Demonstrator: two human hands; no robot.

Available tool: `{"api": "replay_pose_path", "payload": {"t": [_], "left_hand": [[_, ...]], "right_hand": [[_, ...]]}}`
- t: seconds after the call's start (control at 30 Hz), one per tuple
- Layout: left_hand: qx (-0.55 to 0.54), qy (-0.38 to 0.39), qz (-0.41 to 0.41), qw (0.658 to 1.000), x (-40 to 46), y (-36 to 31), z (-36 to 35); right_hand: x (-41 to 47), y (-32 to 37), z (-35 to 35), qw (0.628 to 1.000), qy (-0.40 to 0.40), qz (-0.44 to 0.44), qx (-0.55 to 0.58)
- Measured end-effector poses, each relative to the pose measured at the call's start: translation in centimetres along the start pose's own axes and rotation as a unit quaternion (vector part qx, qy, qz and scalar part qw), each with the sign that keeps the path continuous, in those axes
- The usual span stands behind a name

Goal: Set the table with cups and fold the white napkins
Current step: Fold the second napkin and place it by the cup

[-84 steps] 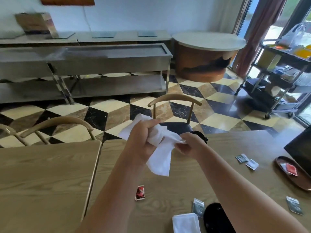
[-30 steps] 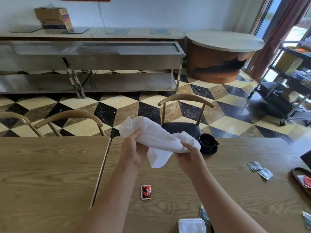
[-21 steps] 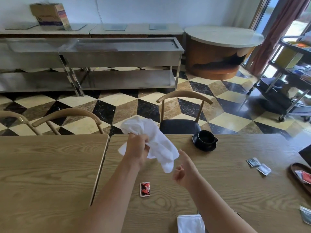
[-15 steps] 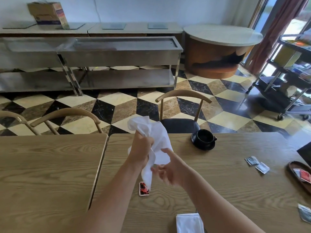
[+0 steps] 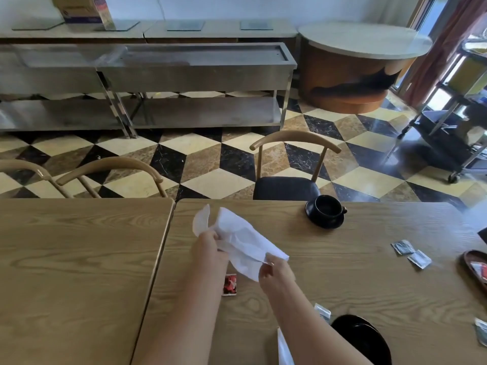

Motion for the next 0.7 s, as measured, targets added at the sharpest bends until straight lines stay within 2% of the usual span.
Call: {"api": "replay_pose_path", "payload": {"t": [0.07, 0.13, 0.17, 0.2, 0.27, 0.3, 0.33, 0.4, 0.47, 0.53, 0.57, 0.7], "left_hand": [[-0.048, -0.017, 0.026, 0.998, 1.5, 2.5, 2.7], [-0.073, -0.115, 0.078, 0.988, 2.6, 4.7, 5.0], [-0.073, -0.157, 0.129, 0.976, 3.0, 5.5, 5.8], [-0.046, -0.180, 0.155, 0.970, 3.3, 5.9, 6.4], [-0.056, -0.201, 0.177, 0.962, 3.9, 5.6, 6.5], [-0.066, -0.199, 0.181, 0.961, 4.3, 5.0, 6.1], [-0.082, -0.182, 0.181, 0.963, 4.7, 4.0, 5.4], [-0.122, -0.131, 0.172, 0.969, 5.8, 1.2, 3.3], [-0.130, -0.073, 0.144, 0.978, 6.7, -2.4, 0.9], [-0.122, -0.013, 0.096, 0.988, 6.7, -6.6, -2.0], [-0.112, 0.016, 0.063, 0.992, 6.4, -8.7, -3.3], [-0.049, 0.085, -0.096, 0.991, 4.3, -14.7, -6.8]], "right_hand": [[1.7, 1.6, 1.8, 0.999, -0.032, 0.018, 0.007], [3.5, 2.7, 2.7, 0.999, -0.023, 0.046, -0.018], [3.9, 2.9, 2.9, 0.998, -0.016, 0.047, -0.040], [4.2, 3.1, 2.8, 0.994, -0.009, 0.064, -0.084], [3.7, 3.8, 2.4, 0.976, 0.003, 0.115, -0.185], [3.3, 4.5, 1.5, 0.973, 0.016, 0.128, -0.191], [3.0, 5.3, 0.7, 0.970, 0.028, 0.128, -0.205], [1.9, 7.7, -1.7, 0.980, 0.081, 0.086, -0.163], [0.8, 11.1, -4.8, 0.985, 0.132, 0.090, -0.063], [-0.3, 14.5, -7.9, 0.987, 0.119, 0.007, 0.105], [-1.4, 16.2, -9.3, 0.982, 0.129, 0.000, 0.141], [-6.7, 20.1, -11.8, 0.956, 0.233, 0.102, 0.144]]}}
Point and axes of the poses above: each hand's wrist, its own x-axis towards the middle knuckle, its own z-axis out of the back of the hand, y = z × x, the point moved 2 cm from there along x, towards the middle knuckle, and after that the axes turned 8 degrees about -y, right-handed, at the moved point
